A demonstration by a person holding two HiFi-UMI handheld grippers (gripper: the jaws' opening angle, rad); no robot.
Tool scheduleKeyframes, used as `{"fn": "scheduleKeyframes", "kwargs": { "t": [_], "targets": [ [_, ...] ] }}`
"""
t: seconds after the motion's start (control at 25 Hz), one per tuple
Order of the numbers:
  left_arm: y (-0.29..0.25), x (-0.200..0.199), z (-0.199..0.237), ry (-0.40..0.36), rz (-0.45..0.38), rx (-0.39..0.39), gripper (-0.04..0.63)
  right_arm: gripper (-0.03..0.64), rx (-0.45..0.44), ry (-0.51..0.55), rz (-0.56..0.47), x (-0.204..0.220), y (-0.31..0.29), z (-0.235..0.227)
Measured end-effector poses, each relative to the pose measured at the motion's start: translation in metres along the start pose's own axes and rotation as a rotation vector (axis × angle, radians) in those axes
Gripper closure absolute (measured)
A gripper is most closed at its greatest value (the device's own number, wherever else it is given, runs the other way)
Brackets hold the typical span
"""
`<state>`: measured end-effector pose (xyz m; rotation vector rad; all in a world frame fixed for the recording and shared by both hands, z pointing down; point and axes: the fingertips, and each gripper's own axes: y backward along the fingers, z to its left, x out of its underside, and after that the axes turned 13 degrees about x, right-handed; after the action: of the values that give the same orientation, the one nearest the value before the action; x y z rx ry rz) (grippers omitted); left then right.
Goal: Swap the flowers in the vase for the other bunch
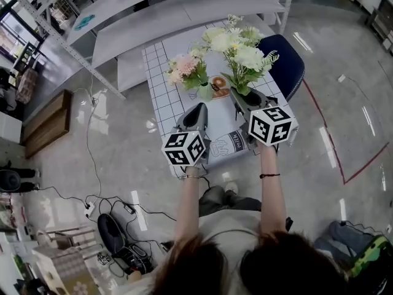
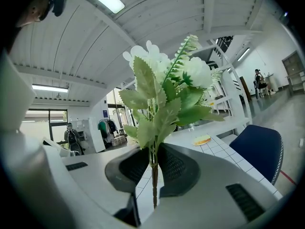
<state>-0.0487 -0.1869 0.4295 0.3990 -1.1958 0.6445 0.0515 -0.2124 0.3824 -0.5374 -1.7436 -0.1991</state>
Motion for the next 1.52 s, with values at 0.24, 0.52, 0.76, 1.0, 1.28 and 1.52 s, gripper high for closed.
{"fn": "scheduleKeyframes", "kwargs": {
  "t": [0.24,0.52,0.76,1.0,1.28,1.52],
  "targets": [
    [-0.003,0.004,0.013,0.011,0.014,-0.030,0.583,0.561,-0.008,-0.016,0.001,-0.002,-0.012,-0.003],
    [-0.012,0.005,0.036,0.023,0.019,-0.048,0.583,0.561,-0.006,-0.032,0.014,0.000,-0.034,-0.004],
    [-0.021,0.013,0.052,0.031,0.025,-0.056,0.583,0.561,0.022,-0.053,0.023,0.007,-0.045,-0.012],
    [-0.029,0.019,0.070,0.043,0.009,-0.082,0.583,0.561,0.059,-0.059,0.028,0.011,-0.053,-0.022],
    [-0.041,0.026,0.077,0.049,0.008,-0.051,0.581,0.561,0.095,-0.067,0.025,0.012,-0.062,-0.030],
    [-0.046,0.030,0.087,0.066,0.005,-0.033,0.580,0.561,0.114,-0.076,0.019,0.016,-0.068,-0.031]
  ]
}}
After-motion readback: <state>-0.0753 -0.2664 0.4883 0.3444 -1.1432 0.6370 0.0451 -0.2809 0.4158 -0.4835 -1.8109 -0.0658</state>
